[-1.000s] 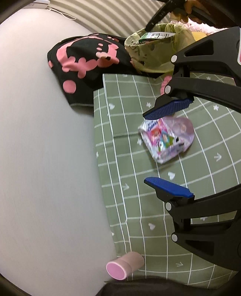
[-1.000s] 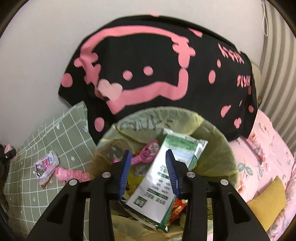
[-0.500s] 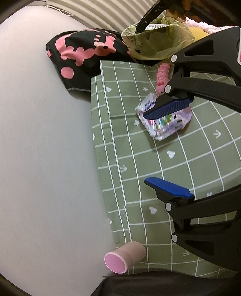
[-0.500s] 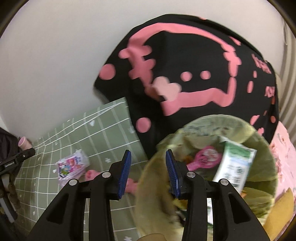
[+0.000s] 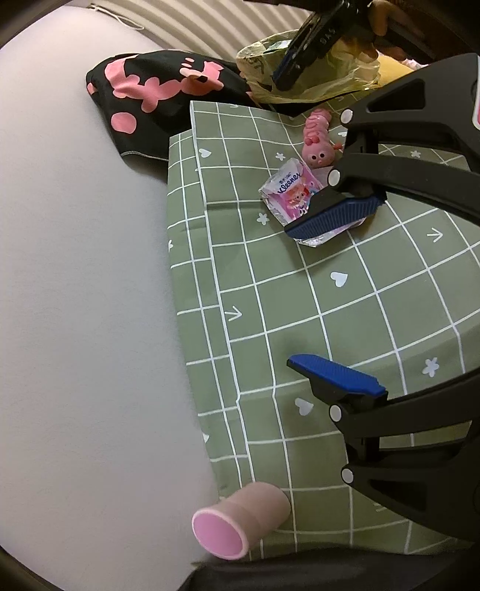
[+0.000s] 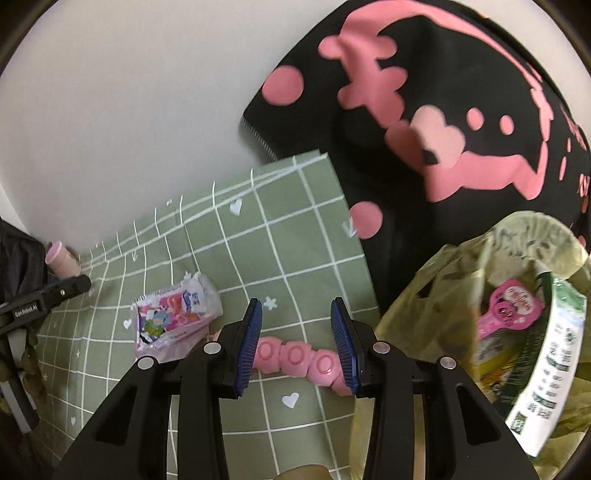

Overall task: Collect trash
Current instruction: 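Move the left tool to the pink tissue packet and close on it, then grasp the pink translucent wrapper with the right tool while the left tool lifts the packet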

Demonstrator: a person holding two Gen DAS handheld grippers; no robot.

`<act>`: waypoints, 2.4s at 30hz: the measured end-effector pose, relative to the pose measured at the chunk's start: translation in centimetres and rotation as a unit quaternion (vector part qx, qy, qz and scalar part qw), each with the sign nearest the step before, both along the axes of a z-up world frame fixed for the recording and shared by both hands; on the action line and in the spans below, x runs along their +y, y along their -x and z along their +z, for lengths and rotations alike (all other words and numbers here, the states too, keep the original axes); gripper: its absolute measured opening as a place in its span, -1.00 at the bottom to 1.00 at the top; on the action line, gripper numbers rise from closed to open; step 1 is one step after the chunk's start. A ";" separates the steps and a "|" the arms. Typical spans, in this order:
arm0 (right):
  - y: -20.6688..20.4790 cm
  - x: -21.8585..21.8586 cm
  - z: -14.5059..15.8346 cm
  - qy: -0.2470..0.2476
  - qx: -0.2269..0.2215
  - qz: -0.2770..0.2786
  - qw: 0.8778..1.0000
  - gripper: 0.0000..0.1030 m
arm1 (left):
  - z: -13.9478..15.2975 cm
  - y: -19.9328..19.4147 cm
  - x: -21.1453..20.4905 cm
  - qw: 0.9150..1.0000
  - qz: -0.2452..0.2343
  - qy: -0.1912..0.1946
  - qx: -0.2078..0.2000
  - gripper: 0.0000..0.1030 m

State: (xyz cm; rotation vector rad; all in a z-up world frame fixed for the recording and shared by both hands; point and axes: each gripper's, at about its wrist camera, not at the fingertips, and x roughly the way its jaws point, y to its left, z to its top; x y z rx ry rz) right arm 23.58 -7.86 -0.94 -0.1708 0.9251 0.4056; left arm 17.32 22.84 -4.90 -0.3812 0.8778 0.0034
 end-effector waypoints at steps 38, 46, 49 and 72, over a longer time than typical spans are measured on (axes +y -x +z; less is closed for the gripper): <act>2.4 4.9 -5.2 -0.047 0.115 0.100 0.987 -0.15 | -1.9 0.7 -0.1 0.998 0.022 -0.030 0.046 -0.87; 2.4 7.9 -8.3 -0.019 0.131 0.097 0.986 -0.15 | -3.2 3.6 3.0 0.996 0.066 -0.025 0.059 -0.87; 2.4 8.3 -8.4 -0.009 0.121 0.101 0.988 -0.27 | -3.3 3.8 2.8 0.995 0.069 -0.030 0.058 -0.87; 2.7 7.6 -5.0 -0.028 0.078 0.121 0.989 -0.91 | -3.4 3.3 2.1 0.998 0.042 -0.013 0.048 -0.34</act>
